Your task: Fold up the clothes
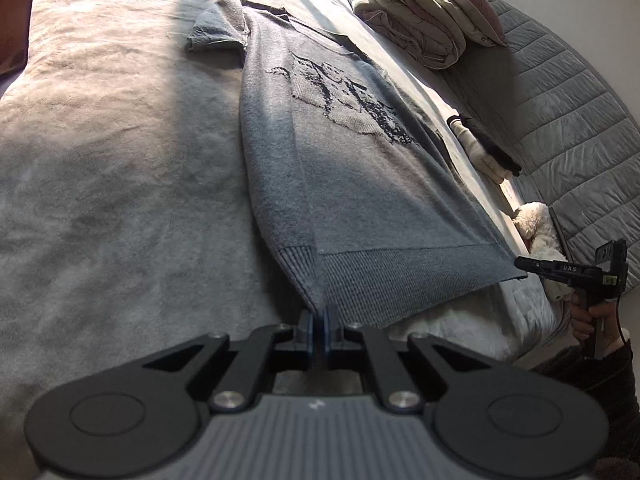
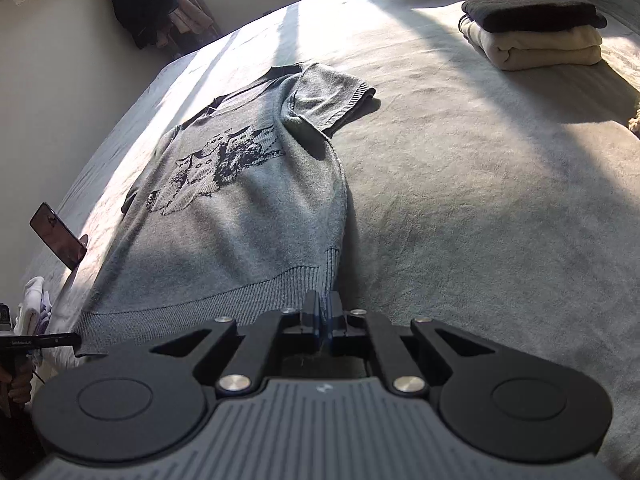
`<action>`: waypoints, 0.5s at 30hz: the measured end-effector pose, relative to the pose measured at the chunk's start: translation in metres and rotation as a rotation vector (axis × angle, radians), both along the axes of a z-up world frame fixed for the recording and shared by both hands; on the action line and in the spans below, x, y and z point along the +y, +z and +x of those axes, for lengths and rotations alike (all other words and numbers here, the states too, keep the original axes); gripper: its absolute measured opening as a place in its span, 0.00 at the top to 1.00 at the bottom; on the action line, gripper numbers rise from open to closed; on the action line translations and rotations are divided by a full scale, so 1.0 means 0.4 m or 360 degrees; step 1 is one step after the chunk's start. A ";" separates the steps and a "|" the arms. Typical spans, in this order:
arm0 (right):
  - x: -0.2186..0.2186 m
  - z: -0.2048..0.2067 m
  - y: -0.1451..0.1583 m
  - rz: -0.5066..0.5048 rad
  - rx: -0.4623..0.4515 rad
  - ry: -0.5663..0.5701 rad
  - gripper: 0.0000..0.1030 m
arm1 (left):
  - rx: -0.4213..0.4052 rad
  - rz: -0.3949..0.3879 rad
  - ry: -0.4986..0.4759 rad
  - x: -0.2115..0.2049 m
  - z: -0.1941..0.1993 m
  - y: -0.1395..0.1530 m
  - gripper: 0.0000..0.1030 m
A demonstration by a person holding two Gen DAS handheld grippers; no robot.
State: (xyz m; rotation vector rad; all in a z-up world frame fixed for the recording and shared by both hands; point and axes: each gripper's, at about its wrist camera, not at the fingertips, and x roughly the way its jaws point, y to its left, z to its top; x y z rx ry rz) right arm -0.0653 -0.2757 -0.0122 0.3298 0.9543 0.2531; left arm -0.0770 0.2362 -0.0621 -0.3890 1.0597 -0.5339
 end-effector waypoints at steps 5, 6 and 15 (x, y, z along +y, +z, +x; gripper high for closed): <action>0.007 0.008 -0.048 -0.0119 0.0127 0.0051 0.96 | 0.0040 0.0043 -0.0037 -0.007 0.012 -0.015 0.95; 0.009 0.010 -0.055 -0.0138 0.0146 0.0057 0.96 | 0.0046 0.0036 -0.0037 -0.006 0.014 -0.015 0.95; -0.026 0.017 -0.057 -0.0082 0.0168 -0.0054 0.84 | -0.0015 0.0013 0.0012 0.005 0.018 0.011 0.60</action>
